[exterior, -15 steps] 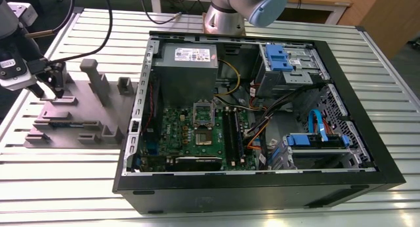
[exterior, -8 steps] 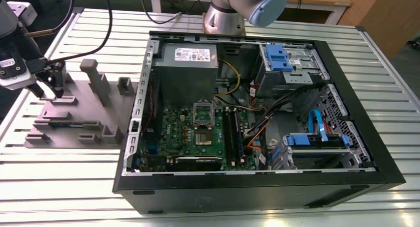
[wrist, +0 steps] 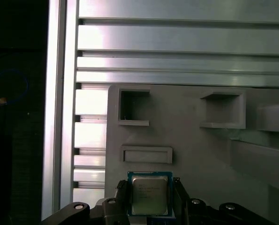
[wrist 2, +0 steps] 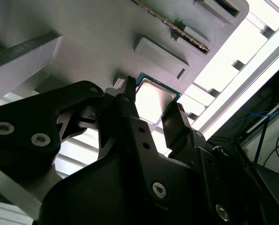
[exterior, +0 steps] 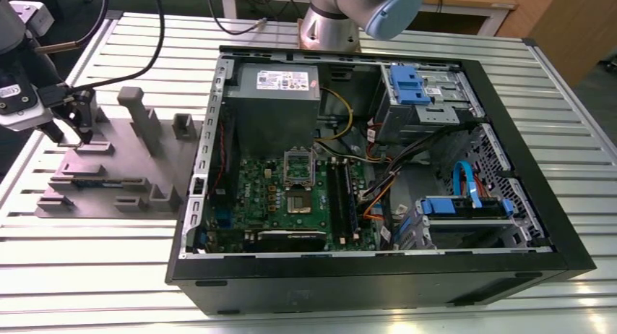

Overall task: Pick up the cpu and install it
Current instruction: 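Pick up the cpu and move it towards the insertion slot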

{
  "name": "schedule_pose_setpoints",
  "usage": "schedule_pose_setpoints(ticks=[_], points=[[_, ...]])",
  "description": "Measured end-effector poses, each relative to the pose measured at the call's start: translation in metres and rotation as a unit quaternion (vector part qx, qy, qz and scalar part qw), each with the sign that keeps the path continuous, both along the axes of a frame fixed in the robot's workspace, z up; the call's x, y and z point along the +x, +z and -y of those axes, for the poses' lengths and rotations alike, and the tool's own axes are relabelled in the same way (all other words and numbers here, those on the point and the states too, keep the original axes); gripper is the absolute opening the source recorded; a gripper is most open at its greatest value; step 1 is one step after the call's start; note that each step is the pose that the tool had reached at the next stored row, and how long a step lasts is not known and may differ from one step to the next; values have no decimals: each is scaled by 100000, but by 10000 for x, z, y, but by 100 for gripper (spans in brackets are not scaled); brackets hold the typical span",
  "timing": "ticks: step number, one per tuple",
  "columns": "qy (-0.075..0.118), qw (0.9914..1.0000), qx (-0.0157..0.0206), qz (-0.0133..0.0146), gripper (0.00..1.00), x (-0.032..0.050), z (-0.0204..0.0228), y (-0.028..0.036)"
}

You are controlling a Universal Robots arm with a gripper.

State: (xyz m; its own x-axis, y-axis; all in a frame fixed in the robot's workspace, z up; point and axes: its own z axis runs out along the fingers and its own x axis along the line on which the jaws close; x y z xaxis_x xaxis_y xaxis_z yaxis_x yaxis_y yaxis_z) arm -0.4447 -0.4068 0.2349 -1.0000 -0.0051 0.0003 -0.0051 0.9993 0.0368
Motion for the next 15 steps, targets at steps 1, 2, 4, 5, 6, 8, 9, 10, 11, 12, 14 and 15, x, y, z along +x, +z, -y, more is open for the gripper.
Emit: schedule_pose_setpoints(ticks=[1, 2, 4, 5, 6, 8, 9, 10, 11, 12, 14, 15], points=[[-1, 100000, -1, -1, 47, 0, 0, 2], [1, 100000, 0, 2, 47, 0, 0, 4], [-1, 100000, -2, -3, 47, 0, 0, 9], [0, 100000, -1, -3, 47, 0, 0, 11], [0, 100000, 1, 2, 47, 0, 0, 12], [-3, 100000, 1, 2, 47, 0, 0, 15], [-1, 100000, 1, 2, 47, 0, 0, 16], [1, 100000, 1, 1, 47, 0, 0, 17], [-1, 100000, 0, -1, 47, 0, 0, 17], [1, 100000, -2, -2, 47, 0, 0, 19], [0, 100000, -6, -9, 47, 0, 0, 26], [-2, 100000, -3, -3, 47, 0, 0, 30]])
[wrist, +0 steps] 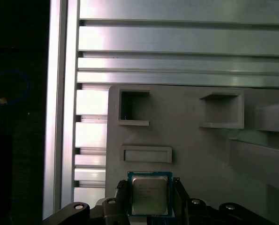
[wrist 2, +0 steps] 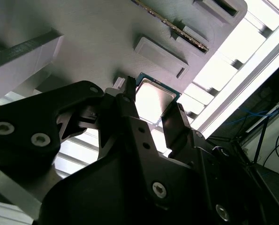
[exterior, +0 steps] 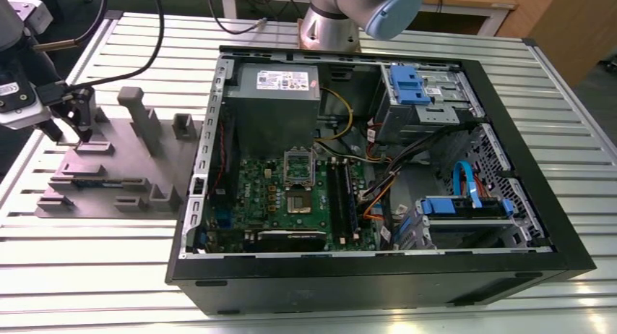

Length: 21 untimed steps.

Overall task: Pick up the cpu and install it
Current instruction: 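Pick up the cpu and move it towards the insertion slot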

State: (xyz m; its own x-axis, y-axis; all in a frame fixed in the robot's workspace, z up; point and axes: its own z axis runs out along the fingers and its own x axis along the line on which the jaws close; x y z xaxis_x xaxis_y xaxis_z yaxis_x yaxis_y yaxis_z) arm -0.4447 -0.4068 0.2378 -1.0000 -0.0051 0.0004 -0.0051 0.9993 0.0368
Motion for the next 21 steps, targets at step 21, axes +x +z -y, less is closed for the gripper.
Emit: schedule_pose_setpoints(ticks=[21], points=[[1, 100000, 5, 8, 47, 0, 0, 59]])
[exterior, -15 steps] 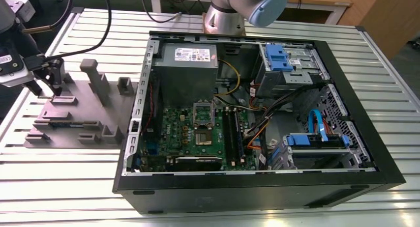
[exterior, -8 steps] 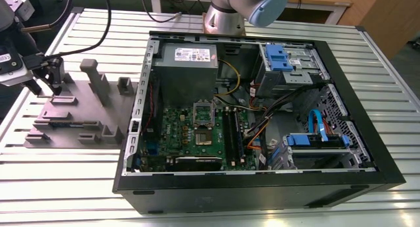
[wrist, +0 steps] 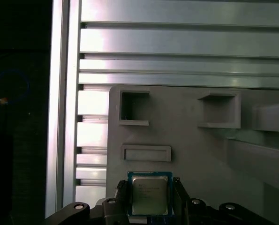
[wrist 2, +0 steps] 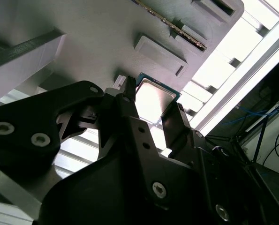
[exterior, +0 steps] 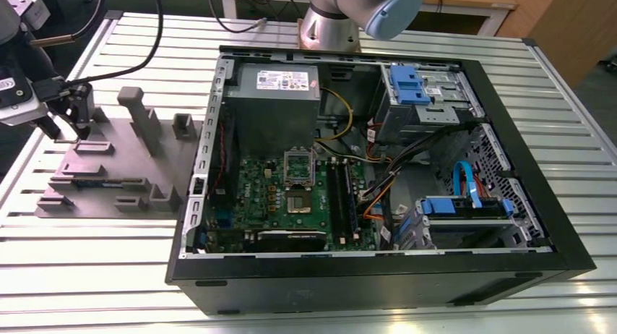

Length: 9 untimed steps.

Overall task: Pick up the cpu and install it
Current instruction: 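Pick up the cpu and move it towards the insertion slot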

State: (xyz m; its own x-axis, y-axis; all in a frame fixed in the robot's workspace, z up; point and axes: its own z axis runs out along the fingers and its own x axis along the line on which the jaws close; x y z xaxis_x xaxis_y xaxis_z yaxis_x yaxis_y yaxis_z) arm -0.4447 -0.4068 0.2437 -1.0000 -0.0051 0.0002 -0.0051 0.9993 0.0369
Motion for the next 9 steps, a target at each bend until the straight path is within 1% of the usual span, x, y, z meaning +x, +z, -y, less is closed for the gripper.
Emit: schedule_pose_setpoints(ticks=[9], points=[[0, 100000, -2, -3, 47, 0, 0, 14]])
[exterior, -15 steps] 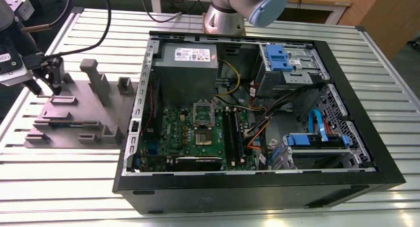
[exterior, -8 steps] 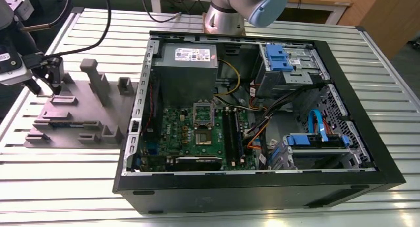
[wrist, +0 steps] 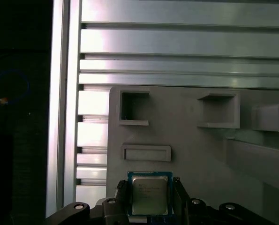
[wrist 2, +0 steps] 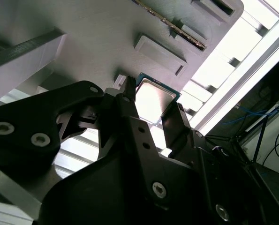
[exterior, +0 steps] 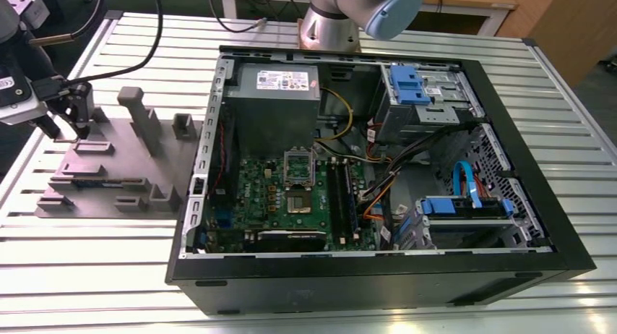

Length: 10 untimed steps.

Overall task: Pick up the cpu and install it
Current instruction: 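Pick up the cpu and move it towards the insertion slot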

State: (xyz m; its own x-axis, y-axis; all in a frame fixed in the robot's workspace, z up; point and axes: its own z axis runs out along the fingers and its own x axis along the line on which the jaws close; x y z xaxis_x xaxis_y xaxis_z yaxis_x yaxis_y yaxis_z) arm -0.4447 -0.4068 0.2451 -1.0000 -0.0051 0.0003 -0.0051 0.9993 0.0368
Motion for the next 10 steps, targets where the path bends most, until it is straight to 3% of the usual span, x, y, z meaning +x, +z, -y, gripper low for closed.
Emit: schedule_pose_setpoints(ticks=[10], points=[[0, 100000, 2, 2, 47, 0, 0, 21]])
